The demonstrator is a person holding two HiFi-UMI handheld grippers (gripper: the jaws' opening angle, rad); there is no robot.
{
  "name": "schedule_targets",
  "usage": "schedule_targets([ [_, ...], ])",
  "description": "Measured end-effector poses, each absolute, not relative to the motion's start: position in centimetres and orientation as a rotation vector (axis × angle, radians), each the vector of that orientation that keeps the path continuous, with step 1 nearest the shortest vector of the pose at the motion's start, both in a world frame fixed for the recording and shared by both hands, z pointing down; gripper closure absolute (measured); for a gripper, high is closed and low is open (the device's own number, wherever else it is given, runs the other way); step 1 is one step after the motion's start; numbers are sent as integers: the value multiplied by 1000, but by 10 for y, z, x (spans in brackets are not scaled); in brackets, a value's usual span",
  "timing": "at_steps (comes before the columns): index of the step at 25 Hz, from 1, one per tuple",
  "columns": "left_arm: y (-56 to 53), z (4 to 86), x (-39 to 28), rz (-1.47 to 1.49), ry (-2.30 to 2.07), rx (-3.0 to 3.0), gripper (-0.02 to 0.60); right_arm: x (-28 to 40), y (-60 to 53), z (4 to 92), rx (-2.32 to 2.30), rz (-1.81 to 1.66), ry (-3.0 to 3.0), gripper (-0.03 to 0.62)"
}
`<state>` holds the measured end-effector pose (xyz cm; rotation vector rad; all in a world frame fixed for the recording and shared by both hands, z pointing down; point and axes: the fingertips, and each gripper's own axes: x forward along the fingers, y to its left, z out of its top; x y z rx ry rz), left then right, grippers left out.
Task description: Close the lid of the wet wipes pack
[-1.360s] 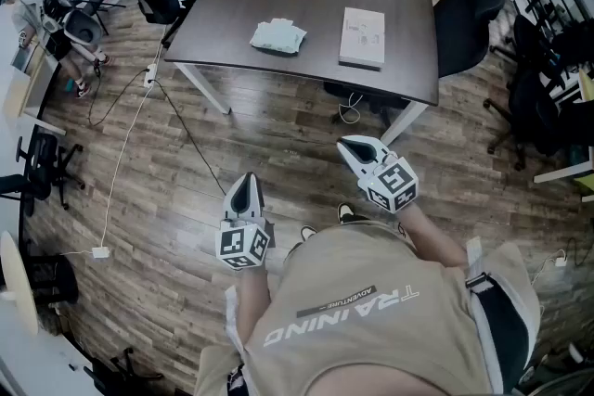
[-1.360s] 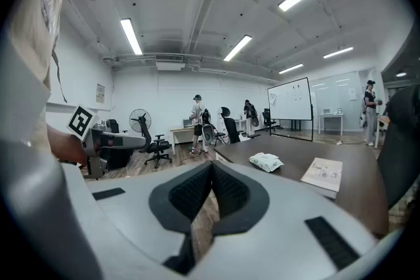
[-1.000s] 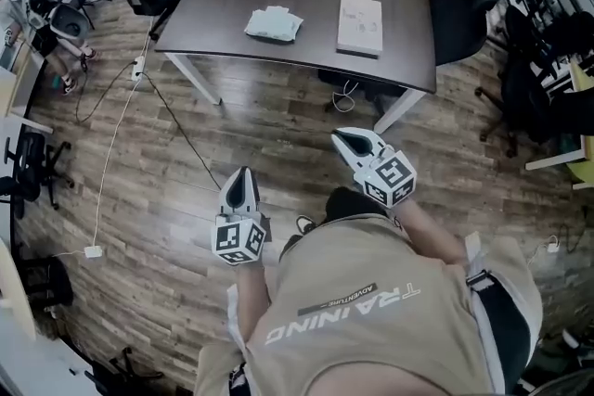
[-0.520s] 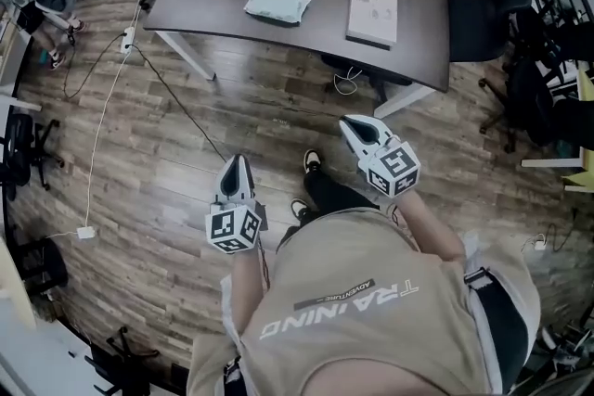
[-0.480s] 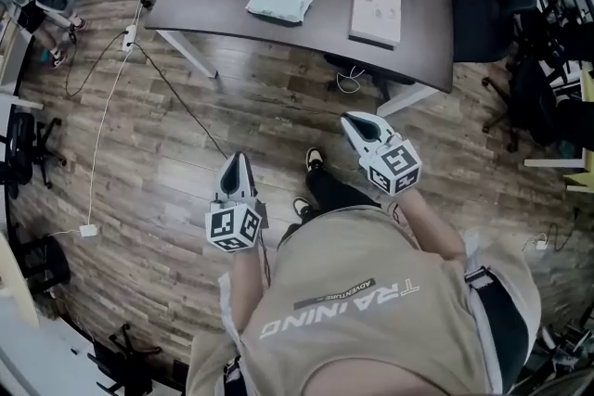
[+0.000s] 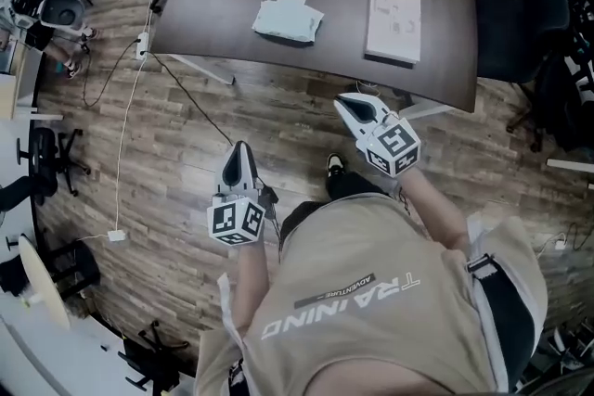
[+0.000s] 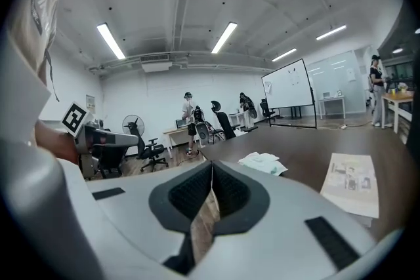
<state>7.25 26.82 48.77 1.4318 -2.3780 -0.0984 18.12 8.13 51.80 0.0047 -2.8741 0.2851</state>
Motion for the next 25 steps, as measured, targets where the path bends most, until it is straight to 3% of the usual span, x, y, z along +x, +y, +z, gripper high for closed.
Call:
schedule_targets([
  [14,232,507,-5,-74,-2301,1481,577,85,64,541,-90,252,-2800,580],
  [25,207,480,-97,-62,-2211,1800,577,3,65,492,95,99,-2824,580],
])
